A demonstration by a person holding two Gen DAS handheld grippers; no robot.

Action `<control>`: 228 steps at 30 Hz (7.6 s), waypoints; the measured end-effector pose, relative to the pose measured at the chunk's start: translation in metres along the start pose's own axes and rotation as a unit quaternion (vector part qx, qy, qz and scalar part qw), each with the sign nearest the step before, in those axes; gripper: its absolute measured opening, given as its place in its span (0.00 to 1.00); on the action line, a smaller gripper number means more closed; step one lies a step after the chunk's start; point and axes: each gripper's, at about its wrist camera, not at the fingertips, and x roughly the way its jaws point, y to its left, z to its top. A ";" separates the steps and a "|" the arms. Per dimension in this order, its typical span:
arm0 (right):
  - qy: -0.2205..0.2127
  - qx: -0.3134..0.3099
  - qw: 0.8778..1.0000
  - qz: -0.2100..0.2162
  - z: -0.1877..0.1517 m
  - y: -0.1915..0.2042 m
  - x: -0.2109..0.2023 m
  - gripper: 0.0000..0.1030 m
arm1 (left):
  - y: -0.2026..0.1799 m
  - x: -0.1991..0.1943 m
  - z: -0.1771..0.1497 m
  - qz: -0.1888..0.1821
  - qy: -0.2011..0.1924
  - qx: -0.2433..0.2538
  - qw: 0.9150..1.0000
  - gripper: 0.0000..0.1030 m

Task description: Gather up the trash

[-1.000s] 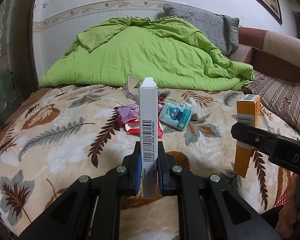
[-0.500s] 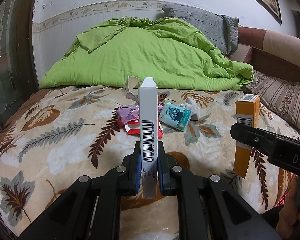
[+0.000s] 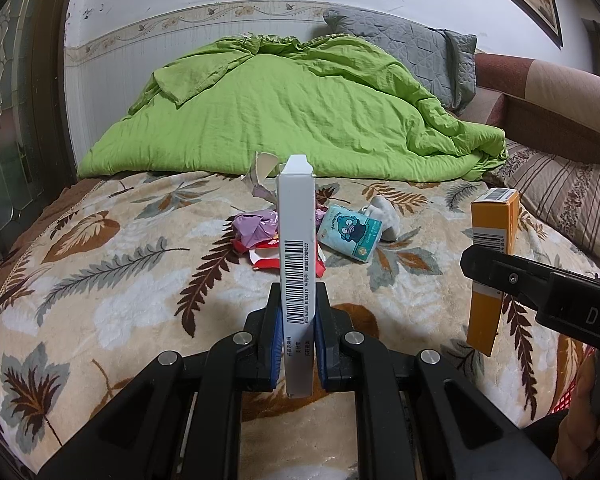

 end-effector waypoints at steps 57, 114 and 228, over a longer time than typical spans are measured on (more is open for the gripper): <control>-0.034 0.295 0.940 -0.169 -0.099 -0.257 -0.277 0.60 | -0.297 -0.066 -0.017 -0.448 0.136 0.130 0.874 0.12; 0.105 0.075 0.992 0.011 0.039 -0.096 0.000 0.67 | 0.089 0.207 0.075 -0.104 0.167 -0.165 0.967 0.52; 0.028 0.026 0.999 0.019 -0.013 -0.024 -0.019 0.21 | -0.003 -0.004 -0.009 -0.019 0.031 0.005 0.999 0.17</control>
